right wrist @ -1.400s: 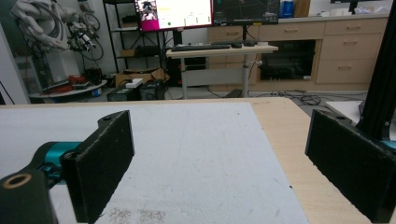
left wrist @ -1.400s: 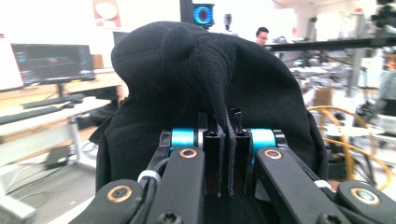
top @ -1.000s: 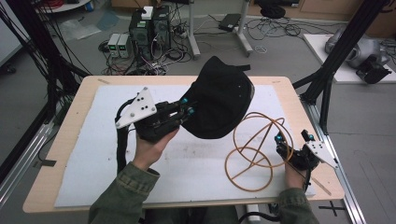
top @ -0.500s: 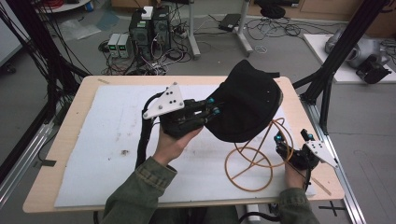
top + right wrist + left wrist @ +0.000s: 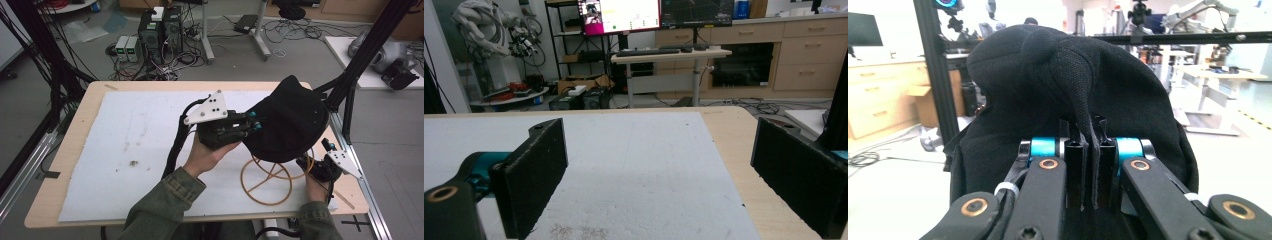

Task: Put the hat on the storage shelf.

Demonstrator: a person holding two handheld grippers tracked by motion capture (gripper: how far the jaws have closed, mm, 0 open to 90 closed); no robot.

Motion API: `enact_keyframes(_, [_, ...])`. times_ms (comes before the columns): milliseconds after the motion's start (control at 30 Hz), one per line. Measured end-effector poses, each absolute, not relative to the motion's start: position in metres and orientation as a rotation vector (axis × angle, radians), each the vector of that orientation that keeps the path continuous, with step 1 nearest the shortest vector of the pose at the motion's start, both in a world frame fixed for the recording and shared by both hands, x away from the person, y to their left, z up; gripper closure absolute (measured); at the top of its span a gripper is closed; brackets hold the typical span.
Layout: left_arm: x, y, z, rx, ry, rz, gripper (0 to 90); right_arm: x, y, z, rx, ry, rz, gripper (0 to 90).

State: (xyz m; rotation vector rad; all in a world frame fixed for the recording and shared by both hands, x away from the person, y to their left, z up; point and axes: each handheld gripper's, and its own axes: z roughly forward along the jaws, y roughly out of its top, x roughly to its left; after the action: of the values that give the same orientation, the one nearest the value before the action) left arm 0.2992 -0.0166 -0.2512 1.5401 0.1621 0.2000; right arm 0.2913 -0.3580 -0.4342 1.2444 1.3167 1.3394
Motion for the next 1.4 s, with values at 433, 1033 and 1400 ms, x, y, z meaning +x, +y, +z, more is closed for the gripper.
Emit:
enact_keyframes(433, [0.299, -0.042, -0.25, 1.693, 0.1, 0.139, 87.2, 0.291, -0.36, -0.434, 1.247, 1.315, 1.345, 7.2])
enact_keyframes(1033, [0.299, -0.047, -0.25, 1.772, 0.109, 0.106, 86.8, 0.291, -0.358, -0.434, 1.24, 1.32, 1.348, 7.1])
enact_keyframes(1400, [0.299, -0.052, -0.25, 1.794, 0.127, 0.085, 69.8, 0.291, -0.358, -0.434, 1.251, 1.313, 1.355, 7.1])
